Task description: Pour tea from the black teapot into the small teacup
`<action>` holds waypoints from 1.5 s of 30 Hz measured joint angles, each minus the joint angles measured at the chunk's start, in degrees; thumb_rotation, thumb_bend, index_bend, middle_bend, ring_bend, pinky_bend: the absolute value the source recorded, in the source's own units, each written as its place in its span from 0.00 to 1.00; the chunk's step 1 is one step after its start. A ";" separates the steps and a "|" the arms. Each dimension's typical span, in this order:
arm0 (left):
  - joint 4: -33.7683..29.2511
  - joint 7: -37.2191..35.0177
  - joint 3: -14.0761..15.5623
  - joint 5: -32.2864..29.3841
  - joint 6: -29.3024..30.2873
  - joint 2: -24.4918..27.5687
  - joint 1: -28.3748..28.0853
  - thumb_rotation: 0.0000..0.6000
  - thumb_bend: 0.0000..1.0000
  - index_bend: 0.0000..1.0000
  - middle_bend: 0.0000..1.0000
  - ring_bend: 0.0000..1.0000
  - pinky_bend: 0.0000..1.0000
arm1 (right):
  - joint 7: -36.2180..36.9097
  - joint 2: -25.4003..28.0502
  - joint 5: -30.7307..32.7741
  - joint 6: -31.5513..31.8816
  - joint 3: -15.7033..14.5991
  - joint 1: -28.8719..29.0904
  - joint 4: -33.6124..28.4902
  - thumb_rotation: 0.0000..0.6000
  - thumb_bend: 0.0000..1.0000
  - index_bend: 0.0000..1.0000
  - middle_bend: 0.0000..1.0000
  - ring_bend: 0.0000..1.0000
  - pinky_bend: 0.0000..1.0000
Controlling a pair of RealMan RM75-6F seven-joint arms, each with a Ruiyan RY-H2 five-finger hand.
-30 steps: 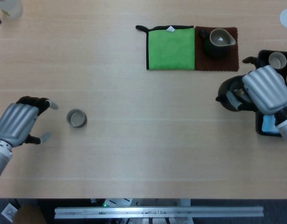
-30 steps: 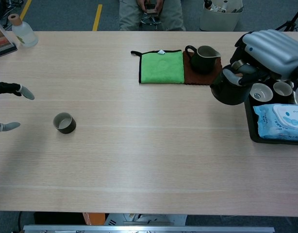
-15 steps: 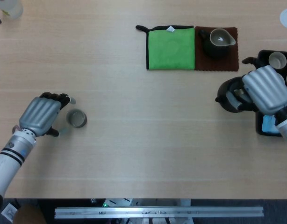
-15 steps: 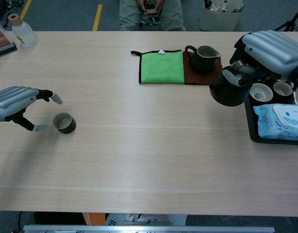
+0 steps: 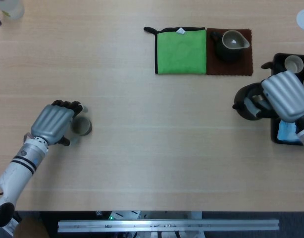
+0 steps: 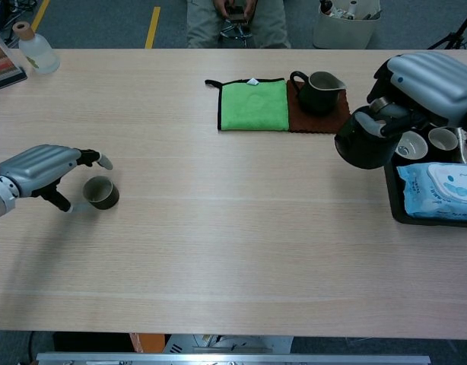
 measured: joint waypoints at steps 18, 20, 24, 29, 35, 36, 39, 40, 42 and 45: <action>4.04 1.21 1.06 -1.90 -0.58 -2.90 -1.10 1.00 0.24 0.29 0.23 0.22 0.20 | 1.77 0.47 -0.54 -0.17 -0.20 -0.41 0.66 0.83 0.41 1.00 1.00 0.97 0.24; 4.28 1.18 1.11 -1.91 -0.52 -3.04 -1.14 1.00 0.24 0.30 0.24 0.23 0.20 | 1.96 0.46 -0.52 -0.36 -0.20 -0.37 0.68 0.83 0.41 1.00 1.00 0.97 0.24; 5.05 0.42 1.05 -1.83 -0.27 -3.64 -1.16 1.00 0.25 0.34 0.27 0.24 0.20 | 2.04 0.42 -0.71 -0.48 -0.21 -0.29 0.59 0.83 0.41 1.00 1.00 0.97 0.24; 5.95 -1.10 0.95 -1.30 0.14 -4.31 -1.20 1.00 0.25 0.38 0.30 0.25 0.20 | 2.09 0.39 -0.59 -0.41 -0.12 -0.36 0.62 0.83 0.40 1.00 1.00 0.97 0.24; 6.69 -3.15 0.54 -1.01 0.30 -4.88 -1.35 1.00 0.25 0.43 0.32 0.26 0.20 | 2.07 0.36 -0.52 -0.42 -0.08 -0.42 0.68 0.83 0.40 1.00 1.00 0.97 0.24; 6.57 -3.37 0.45 -1.01 0.25 -4.83 -1.44 1.00 0.25 0.44 0.33 0.26 0.20 | 2.10 0.37 -0.52 -0.40 -0.05 -0.42 0.67 0.83 0.40 1.00 1.00 0.97 0.24; 5.56 -4.01 0.09 -1.15 -0.03 -4.39 -1.74 1.00 0.25 0.44 0.33 0.26 0.20 | 2.17 0.36 -0.58 -0.42 0.06 -0.35 0.65 0.83 0.40 1.00 1.00 0.97 0.24; 5.08 -4.19 -0.08 -1.24 -0.18 -4.17 -1.90 1.00 0.25 0.44 0.33 0.27 0.20 | 2.20 0.36 -0.60 -0.43 0.08 -0.33 0.60 0.83 0.40 1.00 1.00 0.97 0.24; 3.70 -4.50 -0.58 -1.53 -0.60 -3.59 -2.39 1.00 0.25 0.44 0.33 0.27 0.20 | 2.31 0.34 -0.62 -0.43 0.18 -0.28 0.56 0.83 0.40 1.00 1.00 0.97 0.24; 1.37 -4.66 -1.60 -2.24 -1.35 -2.90 -3.44 1.00 0.25 0.44 0.33 0.27 0.20 | 2.50 0.24 -0.75 -0.37 0.28 -0.23 0.44 0.83 0.40 1.00 1.00 0.97 0.24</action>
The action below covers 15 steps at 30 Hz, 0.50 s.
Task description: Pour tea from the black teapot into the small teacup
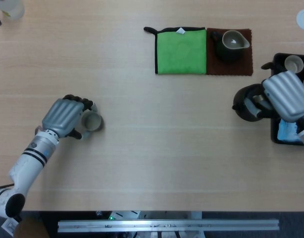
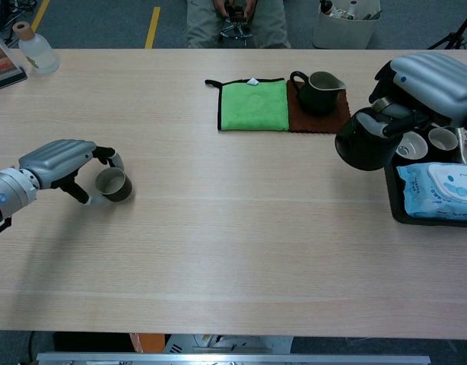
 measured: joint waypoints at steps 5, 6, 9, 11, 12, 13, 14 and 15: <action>-2.82 0.56 -1.80 -1.68 -1.56 0.21 -2.38 1.00 0.25 0.44 0.33 0.27 0.20 | 0.21 0.17 -0.27 0.27 0.17 0.02 -0.37 0.83 0.40 1.00 1.00 0.97 0.24; -3.27 0.97 -2.17 -2.14 -1.86 -0.02 -2.97 1.00 0.25 0.44 0.32 0.27 0.20 | 0.23 0.25 -0.27 0.32 0.22 0.01 -0.46 0.83 0.40 1.00 1.00 0.97 0.24; -3.99 2.23 -2.83 -3.11 -2.52 -0.86 -4.30 1.00 0.25 0.44 0.32 0.26 0.20 | 0.33 0.55 -0.22 0.42 0.36 -0.01 -0.74 0.83 0.40 1.00 1.00 0.97 0.24; -4.14 3.20 -3.04 -3.72 -2.90 -1.43 -5.05 1.00 0.25 0.44 0.32 0.26 0.20 | 0.36 0.72 -0.25 0.52 0.43 -0.02 -0.96 0.83 0.40 1.00 1.00 0.97 0.24; -4.19 3.98 -3.16 -4.24 -3.18 -1.87 -5.59 1.00 0.25 0.45 0.32 0.26 0.20 | 0.38 0.80 -0.27 0.59 0.46 -0.04 -1.06 0.83 0.40 1.00 1.00 0.97 0.24; -4.21 4.59 -3.24 -4.71 -3.40 -2.25 -6.02 1.00 0.25 0.44 0.32 0.26 0.20 | 0.43 0.91 -0.32 0.70 0.51 -0.07 -1.18 0.83 0.40 1.00 1.00 0.97 0.24; -4.23 5.19 -3.31 -5.25 -3.61 -2.70 -6.45 1.00 0.25 0.44 0.32 0.26 0.20 | 0.46 0.98 -0.34 0.78 0.55 -0.09 -1.25 0.83 0.40 1.00 1.00 0.97 0.24; -4.26 6.01 -3.38 -6.01 -3.90 -3.35 -7.05 1.00 0.25 0.44 0.32 0.26 0.20 | 0.48 1.04 -0.36 0.82 0.56 -0.11 -1.31 0.83 0.40 1.00 1.00 0.97 0.24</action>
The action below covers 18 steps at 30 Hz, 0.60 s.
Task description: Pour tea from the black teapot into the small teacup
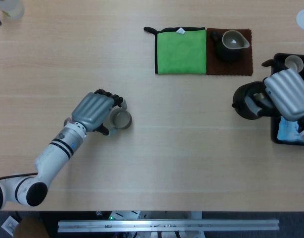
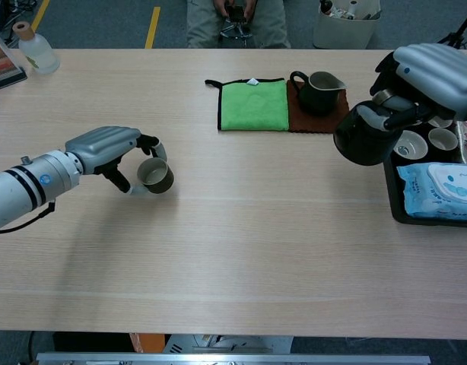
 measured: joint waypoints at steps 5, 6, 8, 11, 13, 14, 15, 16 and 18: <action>0.25 2.88 0.05 -2.25 -0.89 -2.60 -2.03 1.00 0.25 0.45 0.32 0.26 0.20 | 0.29 0.44 -0.10 0.19 0.09 -0.09 -0.34 0.83 0.40 1.00 1.00 0.97 0.24; 0.42 3.55 0.16 -2.73 -1.02 -3.29 -2.44 1.00 0.25 0.44 0.32 0.26 0.20 | 0.32 0.53 -0.11 0.23 0.12 -0.10 -0.38 0.83 0.40 1.00 1.00 0.97 0.24; 0.72 4.49 0.40 -3.51 -1.20 -4.30 -3.06 1.00 0.25 0.44 0.32 0.26 0.20 | 0.46 0.73 -0.11 0.27 0.14 -0.15 -0.48 0.83 0.40 1.00 1.00 0.97 0.24; 1.13 5.76 0.71 -4.91 -1.26 -5.74 -3.85 1.00 0.25 0.44 0.31 0.26 0.20 | 0.62 0.94 -0.11 0.28 0.12 -0.22 -0.46 0.83 0.40 1.00 1.00 0.97 0.24; 1.44 6.71 0.94 -5.84 -1.12 -6.68 -4.32 1.00 0.25 0.44 0.31 0.26 0.20 | 0.78 1.03 -0.12 0.28 0.10 -0.26 -0.39 0.83 0.40 1.00 1.00 0.97 0.24; 1.62 7.14 1.05 -6.23 -1.04 -7.08 -4.51 1.00 0.25 0.44 0.31 0.26 0.20 | 0.86 1.06 -0.15 0.28 0.09 -0.28 -0.38 0.83 0.40 1.00 1.00 0.97 0.24; 1.85 7.68 1.21 -6.76 -0.95 -7.55 -4.75 1.00 0.25 0.44 0.31 0.26 0.20 | 0.97 1.08 -0.18 0.30 0.08 -0.30 -0.38 0.83 0.40 1.00 1.00 0.97 0.24; 2.03 8.08 1.32 -7.18 -0.89 -7.89 -4.91 1.00 0.25 0.44 0.31 0.26 0.20 | 1.09 1.11 -0.24 0.32 0.07 -0.32 -0.31 0.83 0.40 1.00 1.00 0.97 0.24; 2.49 8.98 1.57 -8.14 -0.66 -8.74 -5.28 1.00 0.25 0.44 0.31 0.26 0.20 | 1.24 1.14 -0.28 0.30 0.04 -0.34 -0.22 0.83 0.40 1.00 1.00 0.97 0.24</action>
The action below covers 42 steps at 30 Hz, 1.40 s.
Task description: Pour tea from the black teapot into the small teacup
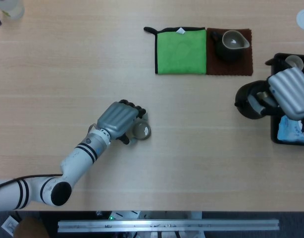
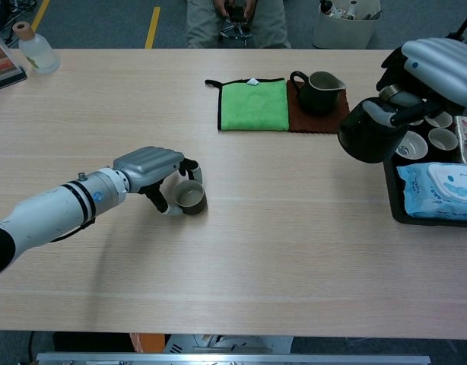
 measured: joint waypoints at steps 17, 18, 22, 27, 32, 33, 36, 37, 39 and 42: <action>1.55 1.85 0.22 -3.54 2.20 -3.05 -1.34 1.00 0.25 0.21 0.24 0.24 0.20 | 1.31 0.75 -0.09 0.01 0.00 -0.26 0.62 0.83 0.40 1.00 1.00 0.97 0.24; 1.29 1.80 0.25 -3.50 2.26 -2.83 -1.36 1.00 0.25 0.18 0.24 0.24 0.20 | 1.38 0.74 -0.15 -0.02 0.01 -0.23 0.64 0.83 0.40 1.00 1.00 0.97 0.24; 0.18 1.63 0.37 -3.21 2.69 -1.83 -1.36 1.00 0.25 0.11 0.22 0.23 0.20 | 1.44 0.61 -0.41 -0.10 0.02 -0.11 0.62 0.83 0.40 1.00 1.00 0.97 0.24; -1.69 1.76 0.67 -2.75 3.49 0.10 -1.25 1.00 0.25 0.10 0.21 0.23 0.20 | 1.22 0.28 -0.60 -0.57 0.05 0.28 0.48 0.83 0.40 1.00 1.00 0.97 0.24; -4.09 2.30 1.15 -1.73 5.91 3.75 -0.50 1.00 0.25 0.10 0.20 0.21 0.20 | 0.65 -0.42 -0.95 -1.39 0.16 1.09 0.03 0.83 0.40 1.00 1.00 0.97 0.24; -4.76 2.40 1.33 -1.35 6.81 4.90 -0.12 1.00 0.25 0.10 0.20 0.21 0.20 | 0.55 -0.59 -0.96 -1.55 0.20 1.25 -0.04 0.83 0.40 1.00 1.00 0.97 0.24; -6.57 2.40 1.89 -0.39 9.29 8.11 1.24 1.00 0.25 0.11 0.20 0.21 0.20 | 0.36 -1.08 -0.58 -2.32 0.44 1.81 -0.26 0.83 0.40 1.00 1.00 0.97 0.24; -7.11 2.30 2.09 -0.03 10.16 9.14 1.79 1.00 0.25 0.11 0.20 0.21 0.20 | 0.30 -1.30 -0.30 -2.73 0.59 2.12 -0.35 0.83 0.40 1.00 1.00 0.97 0.24; -8.21 1.83 2.57 1.12 12.44 11.52 3.25 1.00 0.25 0.11 0.20 0.21 0.20 | -0.01 -1.75 0.08 -3.22 0.89 2.64 -0.44 0.84 0.40 1.00 1.00 0.97 0.24; -9.54 0.30 3.24 3.49 16.13 14.48 5.75 1.00 0.25 0.11 0.21 0.21 0.20 | -0.85 -2.53 0.74 -3.98 1.35 3.42 -0.61 0.85 0.40 1.00 1.00 0.97 0.24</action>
